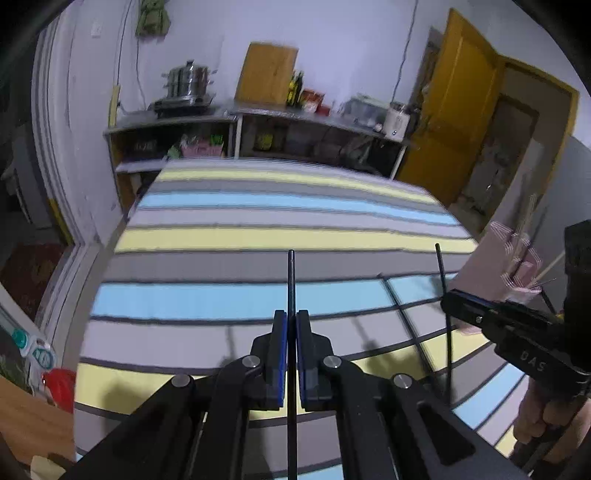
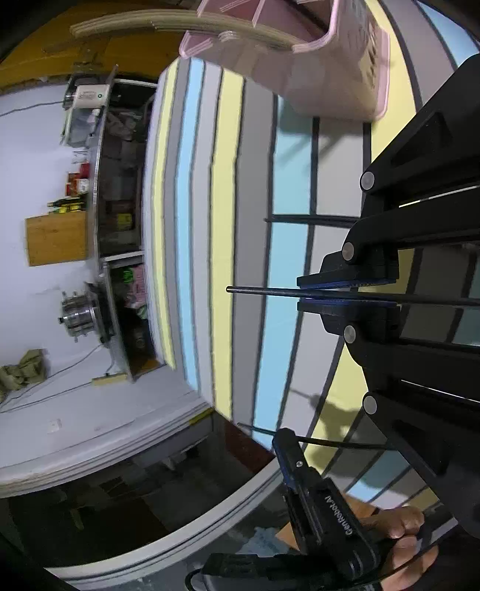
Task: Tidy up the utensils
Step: 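Lift both black chopsticks upright and carry them over the pink holder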
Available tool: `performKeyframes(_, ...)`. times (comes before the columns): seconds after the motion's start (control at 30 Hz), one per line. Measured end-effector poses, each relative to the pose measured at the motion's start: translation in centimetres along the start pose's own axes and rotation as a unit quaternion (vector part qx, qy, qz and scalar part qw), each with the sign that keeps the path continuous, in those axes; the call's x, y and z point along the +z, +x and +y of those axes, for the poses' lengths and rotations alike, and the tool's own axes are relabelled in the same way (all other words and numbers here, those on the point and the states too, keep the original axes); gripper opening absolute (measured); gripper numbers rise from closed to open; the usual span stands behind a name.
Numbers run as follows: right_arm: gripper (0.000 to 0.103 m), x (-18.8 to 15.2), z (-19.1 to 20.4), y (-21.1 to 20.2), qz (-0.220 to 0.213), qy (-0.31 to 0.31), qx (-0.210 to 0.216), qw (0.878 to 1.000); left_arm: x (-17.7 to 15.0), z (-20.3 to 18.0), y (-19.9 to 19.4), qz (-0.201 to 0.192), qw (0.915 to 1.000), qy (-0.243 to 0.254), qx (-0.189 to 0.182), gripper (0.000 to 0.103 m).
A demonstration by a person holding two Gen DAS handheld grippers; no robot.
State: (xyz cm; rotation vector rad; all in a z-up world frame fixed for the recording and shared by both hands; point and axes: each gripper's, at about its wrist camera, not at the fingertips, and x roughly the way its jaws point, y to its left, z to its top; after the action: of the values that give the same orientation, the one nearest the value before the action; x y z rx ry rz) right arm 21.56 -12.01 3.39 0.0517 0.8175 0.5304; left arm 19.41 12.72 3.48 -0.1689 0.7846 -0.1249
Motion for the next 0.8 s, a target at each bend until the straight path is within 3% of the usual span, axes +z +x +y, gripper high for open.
performKeyframes(0.33,0.005,0.9,0.2,-6.0,-0.057,0.001,0.005,0.998,2.2,-3.0,-5.1,-0.042,0.9984,0.021,-0.032,0.004)
performKeyframes(0.8,0.005,0.8,-1.8,-11.7,-0.103,0.016,-0.004,0.995,4.3,-8.3,-7.2,-0.06,0.9944,0.047,-0.073,0.004)
